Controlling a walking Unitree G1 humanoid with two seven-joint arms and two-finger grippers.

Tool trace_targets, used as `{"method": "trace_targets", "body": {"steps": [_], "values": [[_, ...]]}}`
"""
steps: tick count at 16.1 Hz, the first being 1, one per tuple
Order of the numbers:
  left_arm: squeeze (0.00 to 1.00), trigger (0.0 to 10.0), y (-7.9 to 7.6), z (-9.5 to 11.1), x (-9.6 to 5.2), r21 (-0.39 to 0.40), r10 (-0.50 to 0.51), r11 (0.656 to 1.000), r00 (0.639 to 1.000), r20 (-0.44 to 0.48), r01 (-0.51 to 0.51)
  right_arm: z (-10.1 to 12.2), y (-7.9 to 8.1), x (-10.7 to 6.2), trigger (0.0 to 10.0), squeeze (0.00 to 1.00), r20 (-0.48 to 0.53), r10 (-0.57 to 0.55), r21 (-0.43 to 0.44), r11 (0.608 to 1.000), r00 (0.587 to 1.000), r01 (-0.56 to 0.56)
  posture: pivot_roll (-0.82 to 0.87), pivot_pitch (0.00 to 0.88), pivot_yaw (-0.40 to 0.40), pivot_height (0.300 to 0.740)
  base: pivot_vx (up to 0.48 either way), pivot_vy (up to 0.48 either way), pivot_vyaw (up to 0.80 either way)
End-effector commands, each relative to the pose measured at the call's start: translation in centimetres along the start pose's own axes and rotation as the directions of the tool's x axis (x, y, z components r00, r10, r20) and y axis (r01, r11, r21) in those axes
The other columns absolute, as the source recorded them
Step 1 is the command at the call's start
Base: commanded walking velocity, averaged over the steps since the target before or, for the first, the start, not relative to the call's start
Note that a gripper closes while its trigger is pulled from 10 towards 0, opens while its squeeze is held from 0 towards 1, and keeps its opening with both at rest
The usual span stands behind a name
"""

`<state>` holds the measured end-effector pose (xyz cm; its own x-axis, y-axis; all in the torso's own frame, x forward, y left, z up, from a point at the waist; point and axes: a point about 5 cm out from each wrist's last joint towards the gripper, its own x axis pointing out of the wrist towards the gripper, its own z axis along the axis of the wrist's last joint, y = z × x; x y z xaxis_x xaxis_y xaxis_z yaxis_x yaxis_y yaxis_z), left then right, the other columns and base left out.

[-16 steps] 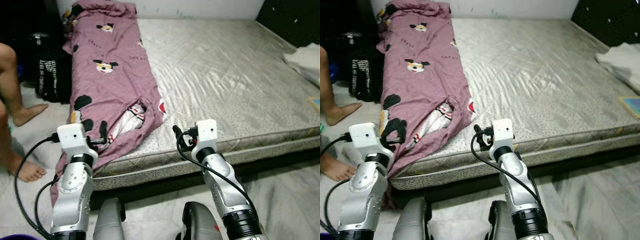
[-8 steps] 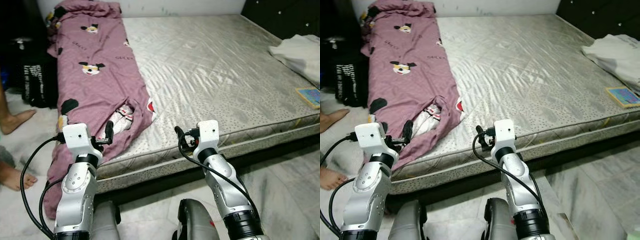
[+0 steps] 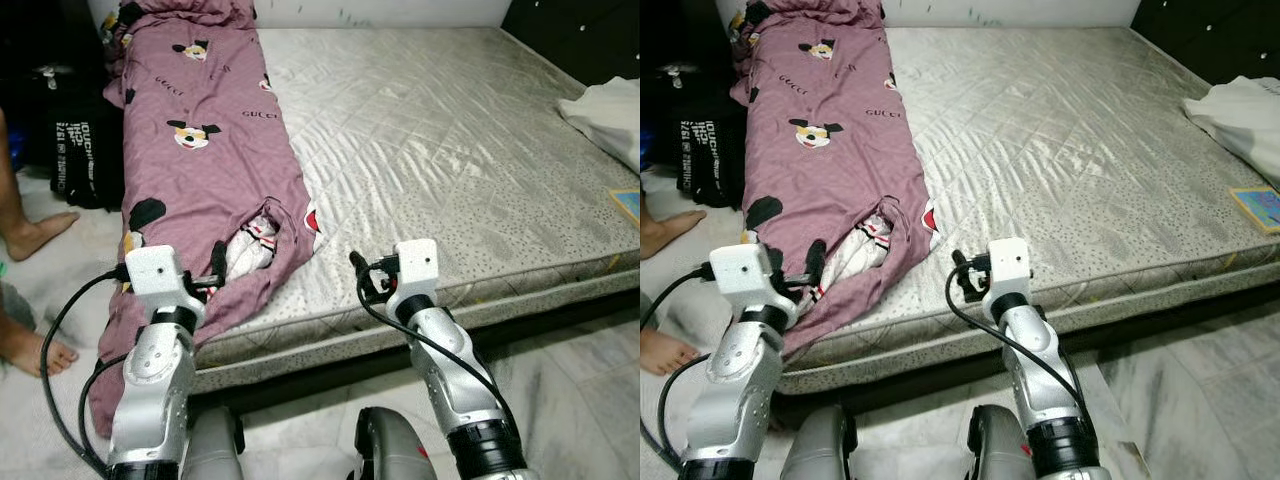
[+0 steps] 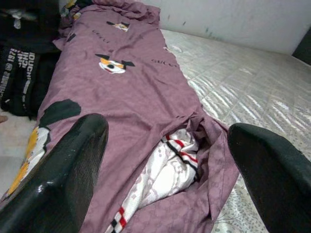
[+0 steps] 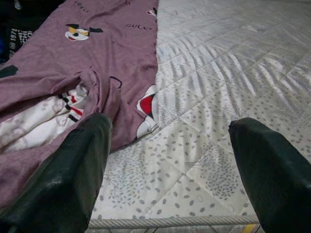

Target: Clean up the room

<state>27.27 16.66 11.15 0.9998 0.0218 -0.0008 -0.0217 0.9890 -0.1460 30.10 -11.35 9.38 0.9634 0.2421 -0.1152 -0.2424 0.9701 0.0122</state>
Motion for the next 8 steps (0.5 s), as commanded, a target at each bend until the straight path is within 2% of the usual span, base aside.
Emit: {"method": "trace_targets", "body": {"steps": [1, 4, 7, 8], "values": [[0.00, 10.0, 0.27, -0.14, -0.09, 0.011, 0.014, 1.000, 1.000, -0.015, -0.013, 0.20, -0.07, 0.07, 10.0, 0.00, 0.005, -0.006, -0.010, 1.000, 1.000, 0.006, 0.06, 0.069, -0.059, 0.610, 0.349, 0.000, 0.00], [0.00, 10.0, 0.28, -0.12, -0.06, 0.012, 0.012, 1.000, 1.000, -0.014, -0.012, 0.28, 0.15, 0.08, 10.0, 0.00, 0.011, 0.005, -0.022, 1.000, 1.000, -0.004, 0.07, 0.069, -0.059, 0.610, 0.340, 0.000, 0.00], [0.00, 10.0, 0.25, -0.08, -0.05, 0.009, 0.010, 1.000, 1.000, -0.009, -0.010, 0.28, 0.15, 0.10, 10.0, 0.00, 0.012, 0.005, -0.023, 1.000, 1.000, -0.005, 0.07, 0.067, -0.058, 0.610, 0.242, 0.000, 0.00], [0.00, 10.0, 0.11, -0.03, 0.01, 0.000, 0.008, 1.000, 1.000, -0.008, -0.008, 0.26, 0.14, 0.10, 10.0, 0.00, 0.012, 0.004, -0.022, 1.000, 1.000, -0.004, 0.07, 0.067, -0.058, 0.610, 0.000, 0.000, 0.00]]}}
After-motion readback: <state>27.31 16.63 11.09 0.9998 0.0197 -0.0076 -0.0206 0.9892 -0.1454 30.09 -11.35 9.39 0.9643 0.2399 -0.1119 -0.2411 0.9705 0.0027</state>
